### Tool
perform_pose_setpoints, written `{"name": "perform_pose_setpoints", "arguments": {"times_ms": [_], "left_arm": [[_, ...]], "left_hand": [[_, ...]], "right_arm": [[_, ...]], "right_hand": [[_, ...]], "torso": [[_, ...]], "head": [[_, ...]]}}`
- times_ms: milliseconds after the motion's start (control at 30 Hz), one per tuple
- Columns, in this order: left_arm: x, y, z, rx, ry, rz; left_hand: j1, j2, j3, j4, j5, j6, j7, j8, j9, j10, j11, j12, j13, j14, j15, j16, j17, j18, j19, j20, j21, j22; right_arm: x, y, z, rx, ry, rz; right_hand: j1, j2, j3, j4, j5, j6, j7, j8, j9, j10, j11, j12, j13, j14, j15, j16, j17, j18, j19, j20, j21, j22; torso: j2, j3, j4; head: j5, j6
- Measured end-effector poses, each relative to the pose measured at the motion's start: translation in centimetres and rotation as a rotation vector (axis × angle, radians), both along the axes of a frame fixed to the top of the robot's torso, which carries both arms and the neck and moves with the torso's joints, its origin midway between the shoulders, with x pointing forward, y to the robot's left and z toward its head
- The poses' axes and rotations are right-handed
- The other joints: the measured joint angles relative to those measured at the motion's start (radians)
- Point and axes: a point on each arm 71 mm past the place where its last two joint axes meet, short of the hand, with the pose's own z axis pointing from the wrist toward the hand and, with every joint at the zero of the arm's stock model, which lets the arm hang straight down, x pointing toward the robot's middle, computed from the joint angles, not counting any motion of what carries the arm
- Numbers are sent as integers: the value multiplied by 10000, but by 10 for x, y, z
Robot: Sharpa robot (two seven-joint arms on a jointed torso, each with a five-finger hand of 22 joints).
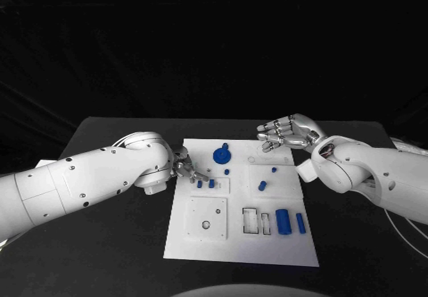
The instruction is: Assemble the parts on the task board
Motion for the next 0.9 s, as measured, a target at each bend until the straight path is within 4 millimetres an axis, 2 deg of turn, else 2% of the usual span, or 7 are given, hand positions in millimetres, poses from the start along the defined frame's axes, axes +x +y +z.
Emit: {"name": "perform_pose_setpoints", "arguments": {"times_ms": [133, 300, 367, 467, 667, 767, 900], "left_arm": [[1, 10, 3, -341, -53, 457], [4, 20, 7, -2025, -260, 987], [6, 17, 11, -3260, -502, 933], [9, 9, 17, -4872, -1090, 605], [12, -13, 25, -6237, -2517, -685], [13, -25, 26, -6085, -3199, -1544], [15, -36, 24, -5355, -3930, -2489]], "left_hand": [[275, 421, 118, 15, 0, -371, 102, -123, -34, -697, 112, -876, -1010, 0, 0, 0, 0, 14, 0, 0, -913, -102], [1663, 630, 1360, -203, 0, -1654, 711, -808, -504, -3547, 669, -3990, -4321, -84, 438, -1661, -56, 918, -1654, 290, -4885, -3952], [2616, 531, 2056, -550, 0, -2122, 1074, -1181, -857, -4548, 970, -4754, -4864, -1203, 742, -3551, -1650, 1164, -2749, 525, -6865, -5741], [3532, 223, 2708, -1075, 0, -2311, 1424, -1710, -1423, -5279, 1417, -5723, -5671, -2636, 1051, -5517, -3548, 1164, -3341, 833, -7749, -6358], [3979, -350, 2863, -1610, -1, -1741, 1571, -2789, -2705, -5187, 1586, -7330, -7467, -3120, 1208, -6932, -5215, 1163, -3302, 1146, -8173, -6692], [3699, -646, 2490, -1581, -1, -1444, 1412, -3310, -3270, -4740, 1495, -7802, -8164, -1706, 1120, -5432, -3962, 1164, -2583, 1094, -7869, -6598], [3336, -748, 1618, -1442, -43, -1076, 1347, -3727, -3716, -4505, 1363, -8062, -8637, -439, 1043, -3453, -2045, 1124, -1268, 955, -5748, -4619]], "right_arm": [[0, 0, 0, -3, 5, -3], [0, 0, 0, -2, 14, -1], [0, 0, 0, -2, 16, -3], [1, 0, -1, -3, 20, -7], [1, 0, -1, -7, 28, -18], [1, 0, -2, -2, 31, -8], [2, 1, -2, 3, 32, -1]], "right_hand": [[0, 0, 0, 0, 0, 0, -1, 0, 0, 0, 0, 0, 0, 0, 0, 0, 0, 0, 0, 0, 0, 0], [0, 0, 0, 0, 0, 0, -1, 0, 0, 0, 0, 0, 1, 0, 0, 0, 0, 0, 0, 0, 0, 0], [0, 0, 0, 0, 0, 1, -1, 0, 0, 0, 0, 0, 1, 0, 0, 0, 1, 0, 0, 0, 0, 0], [0, 0, 0, 0, 0, 1, -1, 0, 0, 0, 0, 0, 1, 0, 0, 0, 0, 0, 0, 0, 0, 0], [0, 0, 0, 0, 0, 2, -2, 0, 0, 0, 0, 0, 1, 0, 0, 0, -8, 0, 0, 0, 0, 0], [0, 0, 0, 0, 0, 3, -3, 0, 0, 0, 0, 0, 1, 0, 0, 0, -20, 0, 0, 0, 0, 0], [0, 0, 0, 0, 0, -19, 19, 0, 0, 0, 0, 0, 1, 0, 0, 0, -21, 0, 0, 0, 0, 0]], "torso": [[0, 2, -6], [-4, 7, -1], [-4, 4, 0], [-4, 3, 3], [-1, -4, 0], [4, -4, -6], [12, -3, -16]], "head": [[2, 19], [-60, 68], [-84, 104], [-109, 149], [-139, 234], [-162, 280], [-196, 329]]}}
